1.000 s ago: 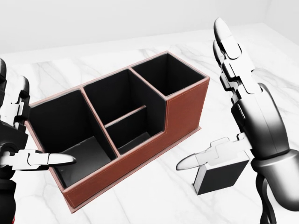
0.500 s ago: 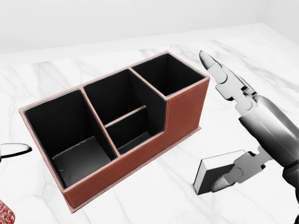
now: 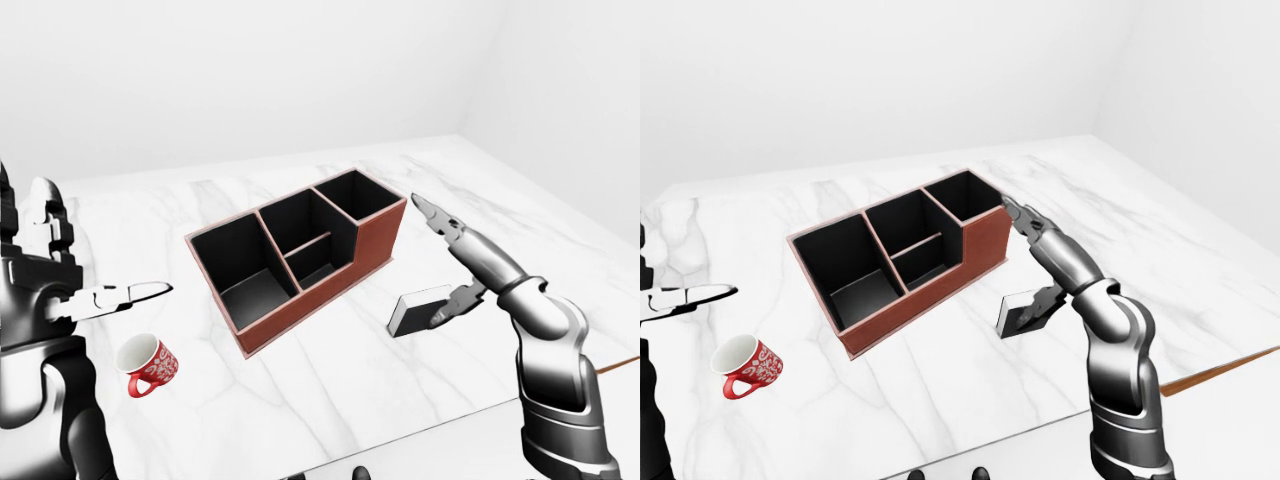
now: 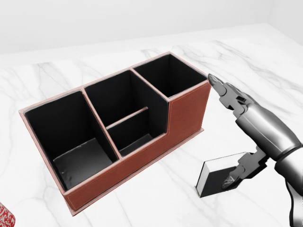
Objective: Pick up the book and place it in the left compartment of the caddy.
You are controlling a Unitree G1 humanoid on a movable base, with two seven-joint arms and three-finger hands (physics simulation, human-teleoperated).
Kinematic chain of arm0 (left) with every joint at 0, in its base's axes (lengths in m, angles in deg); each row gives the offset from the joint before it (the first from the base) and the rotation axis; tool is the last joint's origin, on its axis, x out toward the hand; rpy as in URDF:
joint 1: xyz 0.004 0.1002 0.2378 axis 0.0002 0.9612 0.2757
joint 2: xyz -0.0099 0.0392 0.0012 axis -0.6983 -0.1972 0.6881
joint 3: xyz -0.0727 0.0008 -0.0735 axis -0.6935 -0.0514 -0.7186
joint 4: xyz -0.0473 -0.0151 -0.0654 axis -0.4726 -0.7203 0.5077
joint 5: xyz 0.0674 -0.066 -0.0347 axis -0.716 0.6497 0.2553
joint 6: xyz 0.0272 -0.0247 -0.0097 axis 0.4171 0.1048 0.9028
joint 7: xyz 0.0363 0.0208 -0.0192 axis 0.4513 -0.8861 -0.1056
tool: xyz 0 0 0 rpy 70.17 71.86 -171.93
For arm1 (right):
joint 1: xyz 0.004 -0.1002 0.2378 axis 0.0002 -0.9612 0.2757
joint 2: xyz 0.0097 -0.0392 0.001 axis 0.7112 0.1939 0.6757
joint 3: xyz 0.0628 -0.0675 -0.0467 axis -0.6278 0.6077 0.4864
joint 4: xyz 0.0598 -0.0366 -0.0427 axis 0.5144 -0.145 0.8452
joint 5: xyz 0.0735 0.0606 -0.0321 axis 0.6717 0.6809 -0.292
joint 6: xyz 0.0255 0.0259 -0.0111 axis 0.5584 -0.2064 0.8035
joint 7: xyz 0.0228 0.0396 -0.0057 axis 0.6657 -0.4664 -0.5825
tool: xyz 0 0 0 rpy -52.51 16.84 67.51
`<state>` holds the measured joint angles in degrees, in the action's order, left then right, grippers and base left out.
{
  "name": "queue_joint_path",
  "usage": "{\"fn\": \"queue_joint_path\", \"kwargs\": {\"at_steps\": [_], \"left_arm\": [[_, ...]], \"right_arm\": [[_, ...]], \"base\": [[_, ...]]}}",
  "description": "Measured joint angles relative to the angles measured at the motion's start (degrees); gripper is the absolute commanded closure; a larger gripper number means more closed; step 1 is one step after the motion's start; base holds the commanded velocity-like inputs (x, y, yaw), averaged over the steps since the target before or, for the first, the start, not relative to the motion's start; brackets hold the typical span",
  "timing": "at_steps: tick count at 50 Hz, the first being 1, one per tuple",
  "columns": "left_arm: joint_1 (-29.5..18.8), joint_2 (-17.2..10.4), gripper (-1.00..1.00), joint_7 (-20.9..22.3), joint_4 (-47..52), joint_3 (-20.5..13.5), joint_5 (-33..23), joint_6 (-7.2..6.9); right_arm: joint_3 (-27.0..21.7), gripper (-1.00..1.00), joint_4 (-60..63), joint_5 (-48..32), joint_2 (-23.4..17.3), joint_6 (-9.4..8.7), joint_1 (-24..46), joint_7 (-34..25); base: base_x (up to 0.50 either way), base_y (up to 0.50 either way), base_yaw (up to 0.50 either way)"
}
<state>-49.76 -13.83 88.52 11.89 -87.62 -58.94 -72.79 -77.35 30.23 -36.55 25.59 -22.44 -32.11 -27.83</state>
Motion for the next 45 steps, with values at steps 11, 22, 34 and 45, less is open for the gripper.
{"fn": "queue_joint_path", "kwargs": {"at_steps": [11,22,34,45], "left_arm": [[0.8,0.2,-1.00,0.4,-0.1,-0.9,0.2,0.00],[1.5,0.4,-1.00,0.7,0.3,-1.8,0.5,0.00],[2.1,0.6,-1.00,1.0,0.7,-2.6,0.8,0.00],[2.8,0.9,-1.00,1.3,1.0,-3.3,1.0,0.00]], "right_arm": [[0.5,-1.00,-3.4,-5.5,0.0,0.00,-0.7,0.0],[1.0,-1.00,-5.8,-10.7,0.0,1.96,-1.1,0.0],[2.6,-1.00,-10.1,-15.4,0.4,5.95,-0.4,0.0],[4.4,-1.00,-14.3,-19.7,0.8,10.00,0.3,0.0]], "base": [[0.00,0.00,0.00],[0.00,0.00,0.00],[0.00,0.00,0.00],[0.00,0.00,0.00]]}}
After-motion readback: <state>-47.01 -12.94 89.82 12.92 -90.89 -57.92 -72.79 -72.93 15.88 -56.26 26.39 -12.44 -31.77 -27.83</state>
